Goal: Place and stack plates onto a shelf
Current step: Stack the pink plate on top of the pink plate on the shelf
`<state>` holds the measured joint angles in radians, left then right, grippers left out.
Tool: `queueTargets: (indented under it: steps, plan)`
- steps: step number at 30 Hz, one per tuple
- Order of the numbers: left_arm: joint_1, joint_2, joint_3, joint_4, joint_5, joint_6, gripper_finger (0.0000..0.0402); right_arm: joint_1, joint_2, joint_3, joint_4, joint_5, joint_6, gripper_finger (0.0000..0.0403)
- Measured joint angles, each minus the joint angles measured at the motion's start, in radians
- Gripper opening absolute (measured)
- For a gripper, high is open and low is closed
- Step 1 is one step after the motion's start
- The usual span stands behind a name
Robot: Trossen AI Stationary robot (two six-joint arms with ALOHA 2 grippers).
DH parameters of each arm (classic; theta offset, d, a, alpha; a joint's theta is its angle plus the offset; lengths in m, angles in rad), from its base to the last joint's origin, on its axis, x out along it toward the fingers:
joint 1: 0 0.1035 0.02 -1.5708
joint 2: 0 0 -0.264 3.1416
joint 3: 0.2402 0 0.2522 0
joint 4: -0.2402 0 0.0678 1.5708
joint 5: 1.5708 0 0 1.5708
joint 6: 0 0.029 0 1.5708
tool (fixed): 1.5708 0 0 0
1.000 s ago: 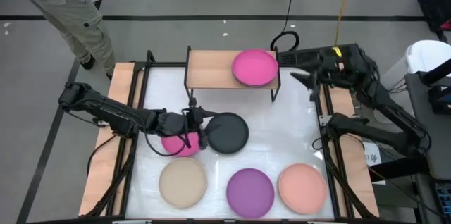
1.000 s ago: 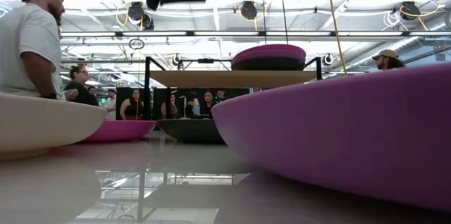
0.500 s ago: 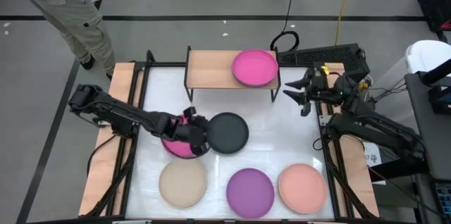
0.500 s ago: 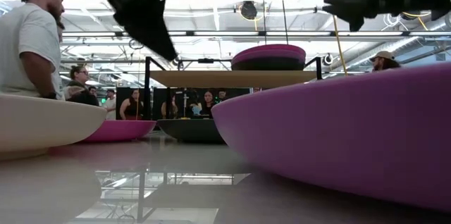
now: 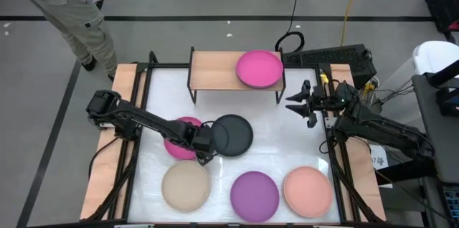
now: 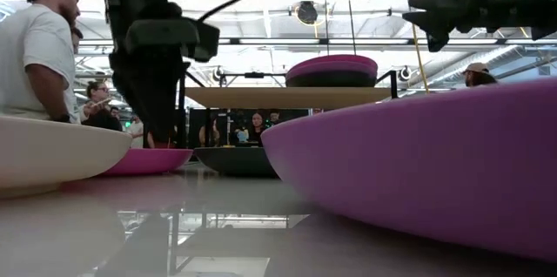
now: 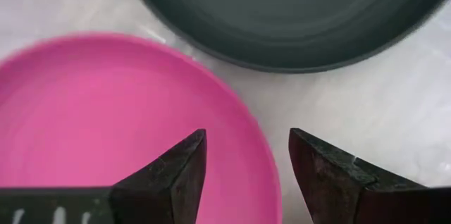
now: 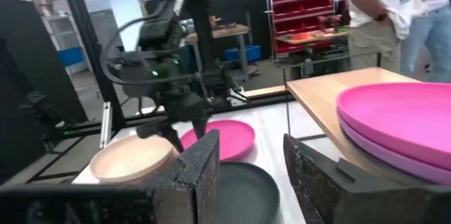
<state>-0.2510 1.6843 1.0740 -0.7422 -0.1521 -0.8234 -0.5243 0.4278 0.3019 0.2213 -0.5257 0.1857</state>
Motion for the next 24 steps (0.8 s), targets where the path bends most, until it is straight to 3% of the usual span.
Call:
queueTargets:
  steps: [17,24]
  plan:
    - [0.006,0.016,0.000,0.011,-0.012,-0.063,0.0207,0.063,-0.001,0.000,-0.018,0.009,-0.059,0.0141]
    - [0.007,0.092,0.000,0.002,0.002,-0.059,0.0207,0.063,-0.001,0.000,-0.018,0.010,-0.058,0.0141]
